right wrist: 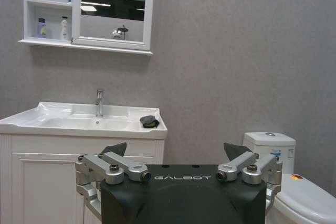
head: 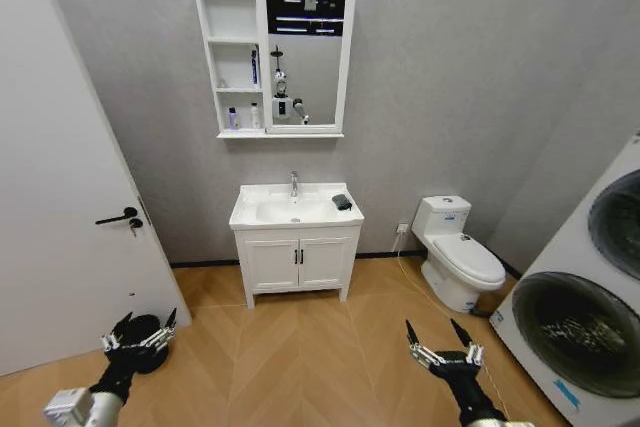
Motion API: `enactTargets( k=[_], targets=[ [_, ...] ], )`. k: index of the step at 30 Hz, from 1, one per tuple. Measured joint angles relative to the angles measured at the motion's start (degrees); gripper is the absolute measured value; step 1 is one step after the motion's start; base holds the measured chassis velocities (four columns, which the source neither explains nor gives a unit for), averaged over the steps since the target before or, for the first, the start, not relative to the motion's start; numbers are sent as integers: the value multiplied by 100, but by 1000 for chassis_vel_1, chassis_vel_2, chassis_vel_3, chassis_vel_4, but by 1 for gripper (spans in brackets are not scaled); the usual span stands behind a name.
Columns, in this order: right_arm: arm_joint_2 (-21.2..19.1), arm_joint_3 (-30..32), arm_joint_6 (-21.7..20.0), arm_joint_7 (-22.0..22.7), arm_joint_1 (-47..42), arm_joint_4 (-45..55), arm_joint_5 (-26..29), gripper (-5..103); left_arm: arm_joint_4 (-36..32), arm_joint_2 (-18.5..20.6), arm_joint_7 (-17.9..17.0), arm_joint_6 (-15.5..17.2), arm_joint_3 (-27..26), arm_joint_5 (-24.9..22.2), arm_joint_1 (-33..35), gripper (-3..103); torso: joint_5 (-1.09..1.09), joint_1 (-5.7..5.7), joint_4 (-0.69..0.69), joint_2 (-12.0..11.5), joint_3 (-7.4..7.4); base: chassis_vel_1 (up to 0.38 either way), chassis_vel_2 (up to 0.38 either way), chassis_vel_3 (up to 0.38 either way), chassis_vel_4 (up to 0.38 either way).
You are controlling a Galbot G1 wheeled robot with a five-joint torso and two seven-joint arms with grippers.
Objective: Move facial cleanser and shampoo from washbasin to cabinet, then wipe washbasin with towel.
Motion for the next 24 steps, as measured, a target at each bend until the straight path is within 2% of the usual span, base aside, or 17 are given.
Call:
enactTargets(
  k=[2,7,13,24],
  targets=[
    [0,0,0,1,-1,0,0,100,0,0,2,0,2,0,-1,100,2,2,-2,-1,1,-53,-75,-45,9],
    [0,0,0,0,6,0,0,100,0,0,1,0,2,0,-3,100,0,14,7,-8,5,-80,18,96,-37],
    [0,0,0,0,5,0,0,100,0,0,2,0,2,0,-3,100,-1,9,2,-6,3,-21,42,37,-31],
    [0,0,0,0,3,0,0,100,0,0,2,0,2,0,-2,100,1,4,4,-3,2,1,8,1,-12]
  ],
)
